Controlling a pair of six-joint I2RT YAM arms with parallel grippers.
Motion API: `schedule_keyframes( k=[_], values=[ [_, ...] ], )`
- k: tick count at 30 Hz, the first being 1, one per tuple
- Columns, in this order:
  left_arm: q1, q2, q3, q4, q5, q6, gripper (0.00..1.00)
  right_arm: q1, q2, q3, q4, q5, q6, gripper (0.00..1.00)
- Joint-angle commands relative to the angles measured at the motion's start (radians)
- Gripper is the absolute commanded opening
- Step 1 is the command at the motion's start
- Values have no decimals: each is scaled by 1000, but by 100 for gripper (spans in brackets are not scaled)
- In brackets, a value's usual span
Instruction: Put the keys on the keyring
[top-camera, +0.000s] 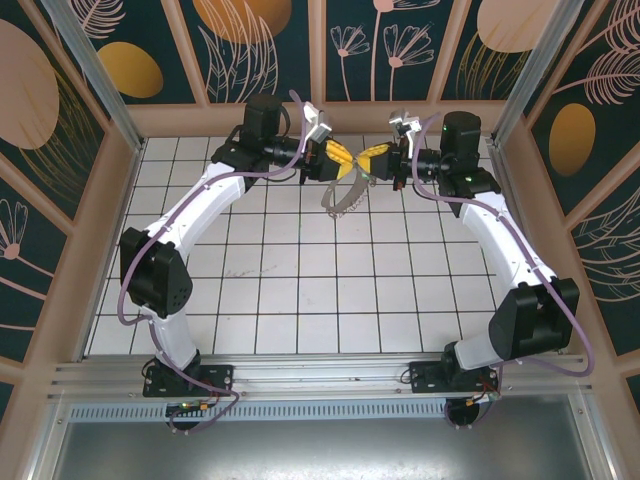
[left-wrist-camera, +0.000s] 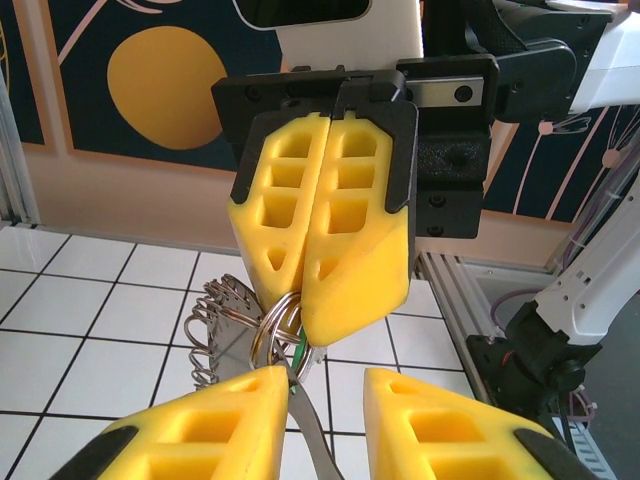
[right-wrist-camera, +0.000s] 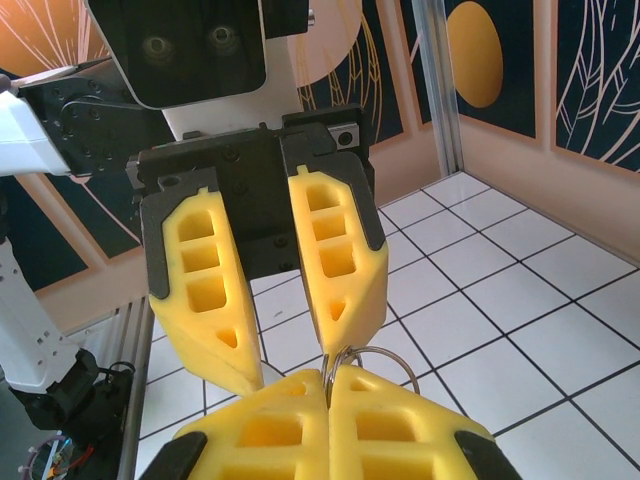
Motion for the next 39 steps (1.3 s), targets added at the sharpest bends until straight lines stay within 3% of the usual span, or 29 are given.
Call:
schedule_keyframes(
  k=[1,15,25,39],
  values=[
    [0,10,16,38,-30,-3,28,7,-16,7,40,-51,-37,0],
    [2,-27,-4,48,-117,18,38,-2,-35,-10,40,-52,-40,0],
    [1,-9,4,75,-25,-23,19,-2,-42,-18,62,-57,-28,0],
    [-20,-10,-21,46,36,-13,10,-9,-47,-27,80,-48,-17,0]
  ],
)
